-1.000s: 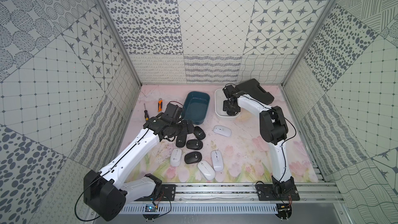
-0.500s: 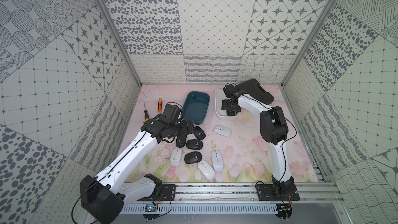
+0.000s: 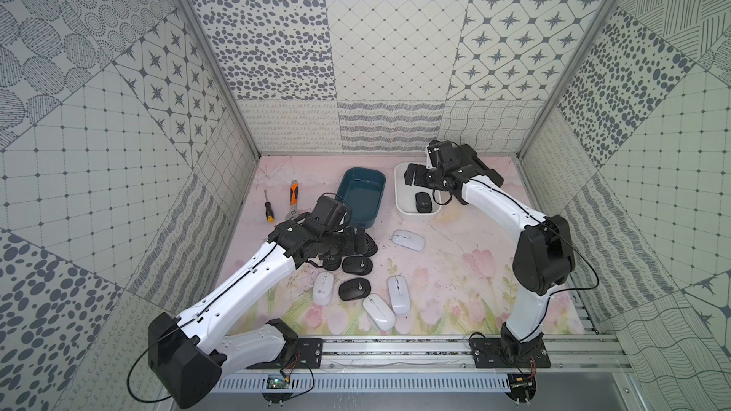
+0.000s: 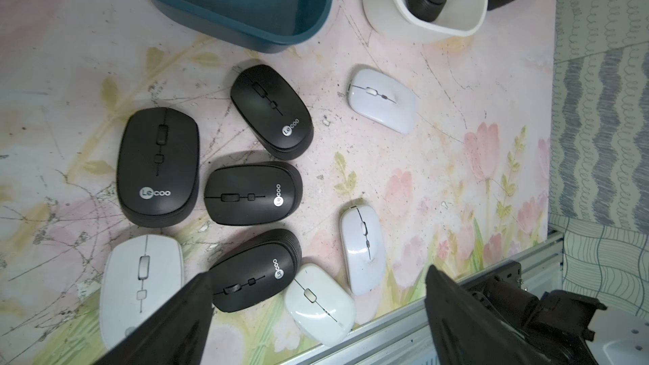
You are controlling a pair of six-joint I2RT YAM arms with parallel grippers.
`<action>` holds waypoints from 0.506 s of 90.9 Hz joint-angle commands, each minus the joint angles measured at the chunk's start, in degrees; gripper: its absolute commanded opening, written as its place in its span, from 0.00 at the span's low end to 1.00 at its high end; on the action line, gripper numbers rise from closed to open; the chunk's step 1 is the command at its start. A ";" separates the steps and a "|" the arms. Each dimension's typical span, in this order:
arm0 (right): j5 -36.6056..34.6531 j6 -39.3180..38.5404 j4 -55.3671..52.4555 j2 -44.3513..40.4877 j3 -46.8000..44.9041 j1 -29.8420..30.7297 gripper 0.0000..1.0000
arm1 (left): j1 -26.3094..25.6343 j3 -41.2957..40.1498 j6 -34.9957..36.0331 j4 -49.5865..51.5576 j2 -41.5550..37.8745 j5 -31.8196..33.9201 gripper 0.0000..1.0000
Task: Place the mice by color into the storage box
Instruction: Place the mouse in the storage box, then pick up the mouse from the center of the board.
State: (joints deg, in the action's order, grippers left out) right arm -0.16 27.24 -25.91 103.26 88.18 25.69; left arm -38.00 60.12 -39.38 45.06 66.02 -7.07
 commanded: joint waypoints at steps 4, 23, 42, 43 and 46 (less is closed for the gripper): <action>5.44 -2.92 8.52 -9.44 -8.32 -0.07 0.99 | -8.13 2.21 -6.26 3.22 3.43 -0.40 0.98; 1.47 -5.30 2.97 -23.36 -18.59 -0.94 0.99 | -18.48 4.62 -12.93 1.91 13.69 -1.31 0.98; 1.00 -2.90 -2.66 -38.10 -27.20 -4.43 0.99 | -23.24 11.79 -16.53 5.08 27.80 -2.19 0.96; 1.15 -2.77 -2.88 -38.78 -27.54 -4.60 0.99 | -23.43 12.05 -16.61 5.15 28.57 -2.04 0.95; 1.54 -2.37 -3.53 -40.52 -28.58 -5.02 0.99 | -23.68 12.72 -16.94 5.02 30.38 -2.10 0.94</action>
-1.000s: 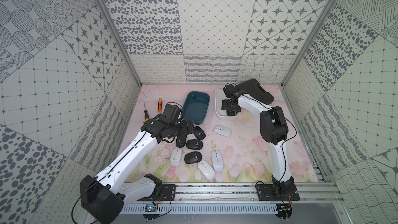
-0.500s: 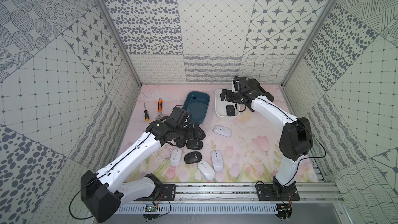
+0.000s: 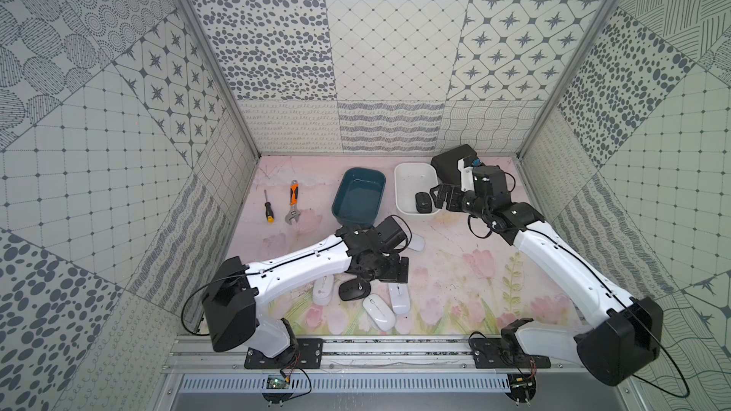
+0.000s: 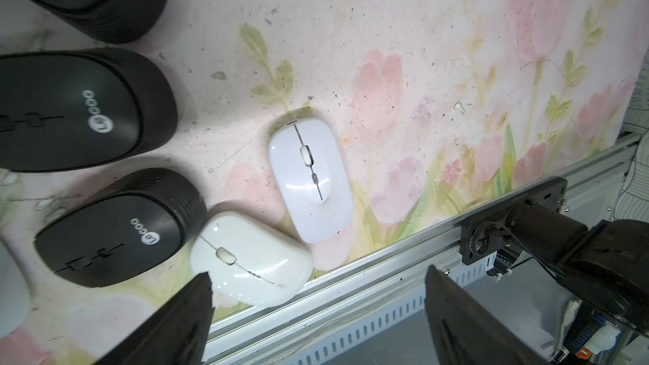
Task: Place the mice by color into the storage box
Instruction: Pick up the mouse from the center of the board.
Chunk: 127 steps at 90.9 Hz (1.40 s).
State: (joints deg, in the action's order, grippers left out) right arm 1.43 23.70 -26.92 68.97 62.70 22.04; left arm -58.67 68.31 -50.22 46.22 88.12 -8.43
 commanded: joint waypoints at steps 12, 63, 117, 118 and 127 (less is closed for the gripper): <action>2.64 1.62 -4.82 -10.06 -5.27 -2.10 0.99 | -3.76 6.43 -7.22 3.95 13.39 0.32 0.82; 7.09 0.21 -5.96 -12.84 -5.33 -2.36 0.99 | -5.63 5.76 -12.24 3.53 19.24 5.94 0.87; 8.52 1.14 -4.22 -12.38 -7.49 -2.36 0.99 | -5.49 8.58 -7.64 1.70 23.98 3.95 0.52; 8.55 1.16 -4.16 -12.42 -7.50 -2.36 0.99 | -5.49 8.59 -7.58 1.69 23.87 4.04 0.52; 8.44 1.17 -3.76 -12.40 -7.84 -2.36 0.99 | -5.13 8.46 -6.82 1.98 22.90 4.63 0.50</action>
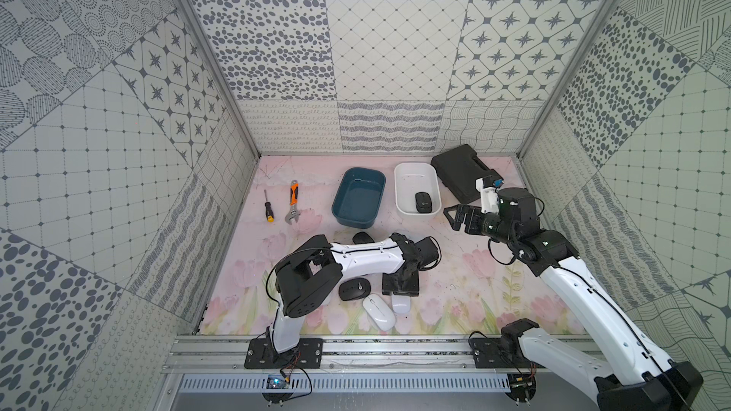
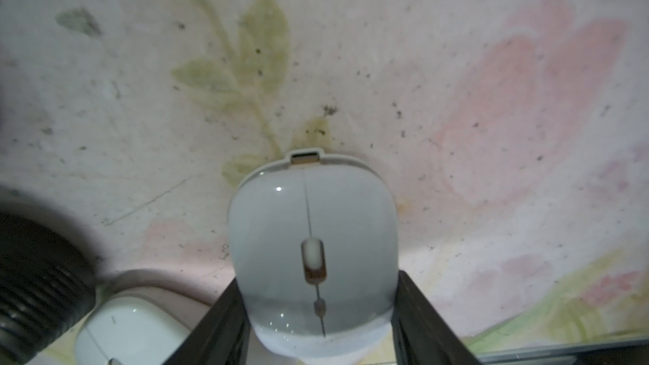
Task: Place the mice by color into the storage box
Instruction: Pick up the mouse from the center of the board.
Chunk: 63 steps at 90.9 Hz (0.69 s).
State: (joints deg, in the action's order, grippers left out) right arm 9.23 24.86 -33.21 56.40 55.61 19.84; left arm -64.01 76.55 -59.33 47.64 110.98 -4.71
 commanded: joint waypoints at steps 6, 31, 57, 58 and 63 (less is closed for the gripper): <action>0.54 0.09 2.75 0.19 -0.91 -0.17 0.99 | 0.56 0.48 3.18 1.22 -0.72 0.94 0.49; -0.68 -0.49 3.10 0.75 -0.93 -0.15 0.99 | 3.14 5.11 8.36 7.14 -5.42 1.51 0.45; -0.98 0.06 4.45 0.70 -1.64 -0.15 0.99 | 9.14 14.95 16.98 14.99 -8.89 4.75 0.45; -1.02 0.08 4.46 0.67 -1.65 -0.15 0.99 | 9.46 15.43 17.50 15.27 -9.00 5.04 0.45; -1.43 0.03 4.20 0.74 -1.74 -0.15 0.99 | 11.44 17.23 19.99 16.78 -9.72 6.51 0.45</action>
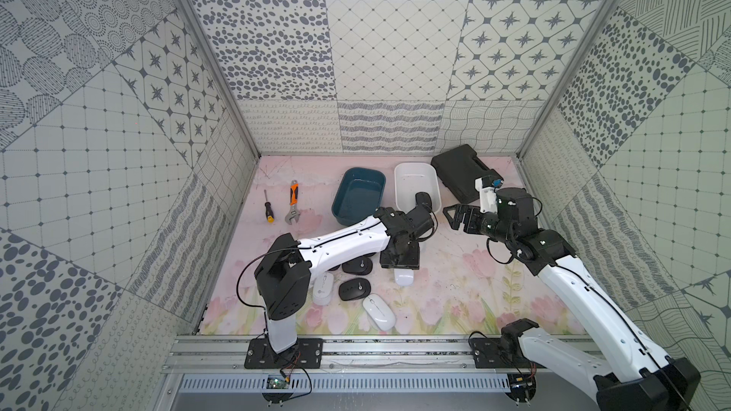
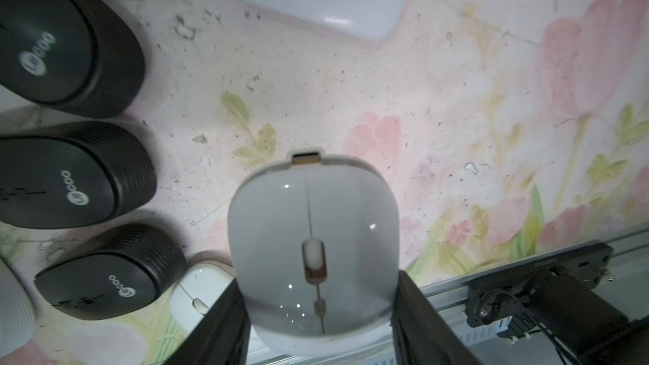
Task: Place the mice by color into the storage box
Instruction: Pick up the mouse from the center of the board, then place the mouse in the storage box.
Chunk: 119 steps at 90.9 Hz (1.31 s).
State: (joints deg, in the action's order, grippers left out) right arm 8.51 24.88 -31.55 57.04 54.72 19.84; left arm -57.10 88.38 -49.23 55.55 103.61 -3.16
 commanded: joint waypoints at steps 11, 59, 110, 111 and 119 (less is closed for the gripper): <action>-1.33 -0.26 2.11 0.18 -1.23 -0.15 0.99 | 10.77 9.79 14.73 11.68 -2.76 6.29 0.45; -1.49 1.69 3.95 2.08 -4.49 -0.15 0.99 | 31.57 27.58 40.18 5.98 11.89 13.39 0.43; 1.09 1.46 5.04 2.55 -7.81 -0.15 0.99 | 32.93 31.99 51.41 -0.71 27.06 15.82 0.43; 1.17 1.47 5.07 2.60 -7.80 -0.15 0.99 | 32.89 31.88 51.51 -0.79 27.20 15.73 0.43; 1.89 1.61 5.31 3.12 -7.82 -0.15 0.99 | 32.93 31.30 52.26 -0.94 28.37 16.18 0.42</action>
State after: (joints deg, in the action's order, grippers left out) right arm 9.08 26.57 -28.84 59.37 47.11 19.84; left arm -24.62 120.29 -2.37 56.88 129.91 11.46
